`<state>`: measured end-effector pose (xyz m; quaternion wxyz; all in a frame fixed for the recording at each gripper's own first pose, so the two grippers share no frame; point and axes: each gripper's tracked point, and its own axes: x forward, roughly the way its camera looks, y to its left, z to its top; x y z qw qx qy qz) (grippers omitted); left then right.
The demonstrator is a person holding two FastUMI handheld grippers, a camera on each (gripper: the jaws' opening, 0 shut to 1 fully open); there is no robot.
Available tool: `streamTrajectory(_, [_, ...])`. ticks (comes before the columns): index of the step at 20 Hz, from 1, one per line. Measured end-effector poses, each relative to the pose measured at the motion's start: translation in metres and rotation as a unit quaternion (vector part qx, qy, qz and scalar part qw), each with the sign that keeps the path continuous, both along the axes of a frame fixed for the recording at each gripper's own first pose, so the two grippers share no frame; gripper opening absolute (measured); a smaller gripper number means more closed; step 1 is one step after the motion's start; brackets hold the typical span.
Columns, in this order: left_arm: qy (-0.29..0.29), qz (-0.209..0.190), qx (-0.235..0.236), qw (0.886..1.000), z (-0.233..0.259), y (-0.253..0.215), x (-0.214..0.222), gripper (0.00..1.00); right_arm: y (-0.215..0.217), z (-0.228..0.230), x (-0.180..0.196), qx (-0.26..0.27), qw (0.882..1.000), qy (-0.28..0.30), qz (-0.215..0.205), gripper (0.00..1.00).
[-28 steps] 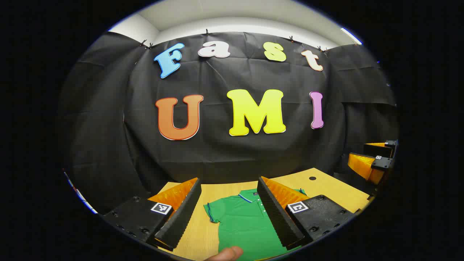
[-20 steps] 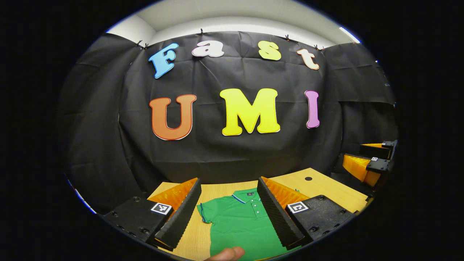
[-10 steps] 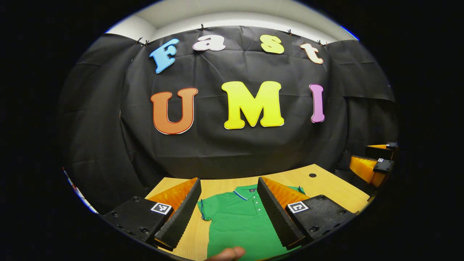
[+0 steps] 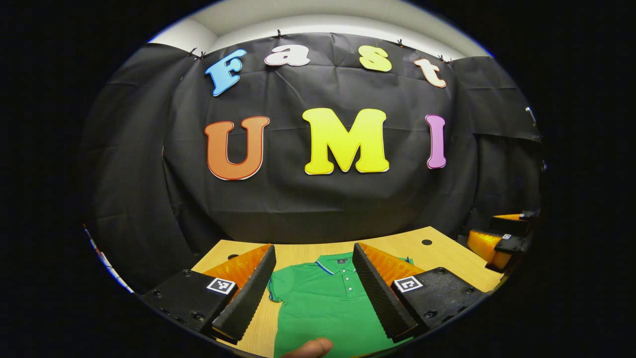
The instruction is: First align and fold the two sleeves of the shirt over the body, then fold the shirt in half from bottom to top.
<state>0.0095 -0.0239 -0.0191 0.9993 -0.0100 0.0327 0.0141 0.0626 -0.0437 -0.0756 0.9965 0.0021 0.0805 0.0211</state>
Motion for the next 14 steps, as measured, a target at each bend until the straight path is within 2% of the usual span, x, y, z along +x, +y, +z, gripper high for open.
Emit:
streamTrajectory(1, [0.003, 0.001, 0.002, 1.000, -0.001, 0.000, 0.001, 1.00, -0.002, -0.009, 0.006, -0.002, 1.000, 0.007, 0.000, 1.00])
streamTrajectory(2, [0.007, 0.003, 0.004, 1.000, -0.003, 0.000, 0.000, 1.00, -0.004, -0.018, 0.013, -0.002, 1.000, 0.015, 0.001, 0.96])
streamTrajectory(9, [0.029, 0.025, 0.016, 0.999, -0.009, 0.001, -0.004, 1.00, -0.023, -0.102, 0.079, 0.000, 0.996, 0.090, -0.002, 0.96])
streamTrajectory(14, [0.051, 0.049, 0.033, 0.997, -0.016, 0.006, -0.013, 1.00, -0.033, -0.173, 0.142, 0.022, 0.987, 0.160, -0.017, 0.96])
